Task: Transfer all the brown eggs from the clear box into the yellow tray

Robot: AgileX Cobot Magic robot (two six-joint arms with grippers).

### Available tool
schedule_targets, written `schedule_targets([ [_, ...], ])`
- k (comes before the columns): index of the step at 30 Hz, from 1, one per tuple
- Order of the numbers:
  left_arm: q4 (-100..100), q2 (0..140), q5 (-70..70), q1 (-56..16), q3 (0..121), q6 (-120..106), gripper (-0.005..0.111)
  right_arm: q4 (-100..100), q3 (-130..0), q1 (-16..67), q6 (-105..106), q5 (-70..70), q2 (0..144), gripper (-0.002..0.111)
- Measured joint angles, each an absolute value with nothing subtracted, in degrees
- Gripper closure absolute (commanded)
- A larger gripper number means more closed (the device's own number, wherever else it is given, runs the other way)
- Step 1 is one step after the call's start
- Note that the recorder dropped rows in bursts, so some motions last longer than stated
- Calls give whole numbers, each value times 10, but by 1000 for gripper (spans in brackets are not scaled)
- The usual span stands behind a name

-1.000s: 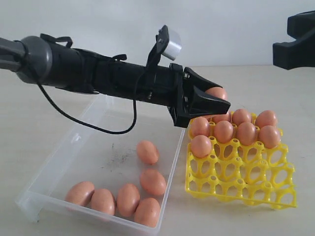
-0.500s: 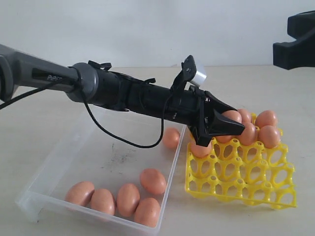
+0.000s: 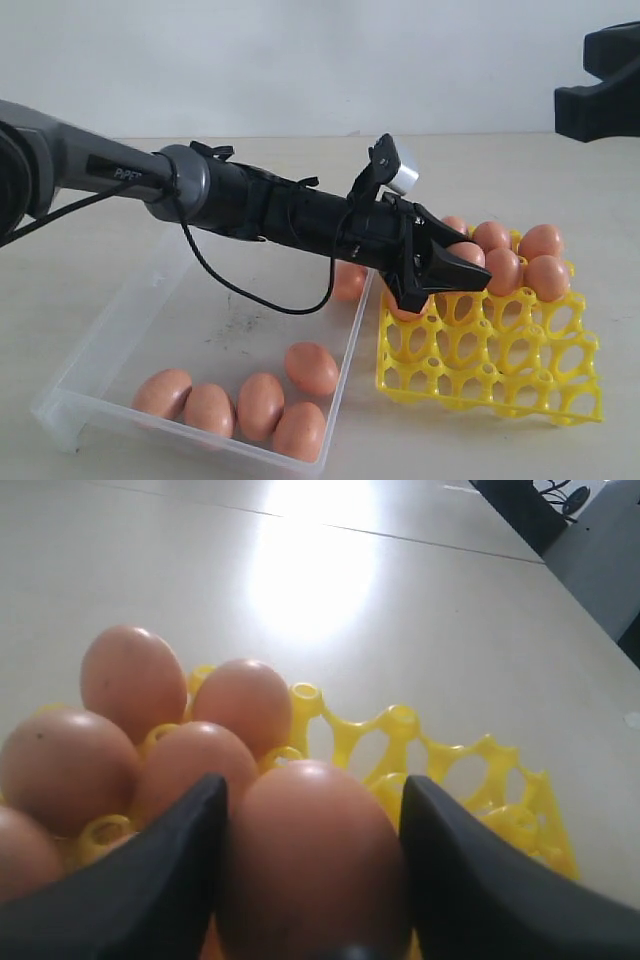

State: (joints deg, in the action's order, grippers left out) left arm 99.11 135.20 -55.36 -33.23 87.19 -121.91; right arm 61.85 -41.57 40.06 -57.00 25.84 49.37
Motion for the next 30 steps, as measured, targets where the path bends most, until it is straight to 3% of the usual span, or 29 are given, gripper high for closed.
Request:
schedule_targets([
  [21, 991, 1366, -545, -344, 872, -1219, 103, 619, -416, 401, -569, 258, 494, 108],
  [22, 991, 1366, -545, -344, 872, -1219, 98, 619, -416, 401, -569, 258, 494, 108],
  [25, 991, 1366, -544, -344, 872, -1219, 65, 614, -416, 401, -568, 258, 494, 108],
  [27, 992, 1366, -541, -344, 872, -1219, 52, 611, -416, 401, -568, 258, 494, 108],
  [30, 992, 1366, -535, -344, 872, -1219, 51, 610, -416, 401, -566, 258, 494, 108],
])
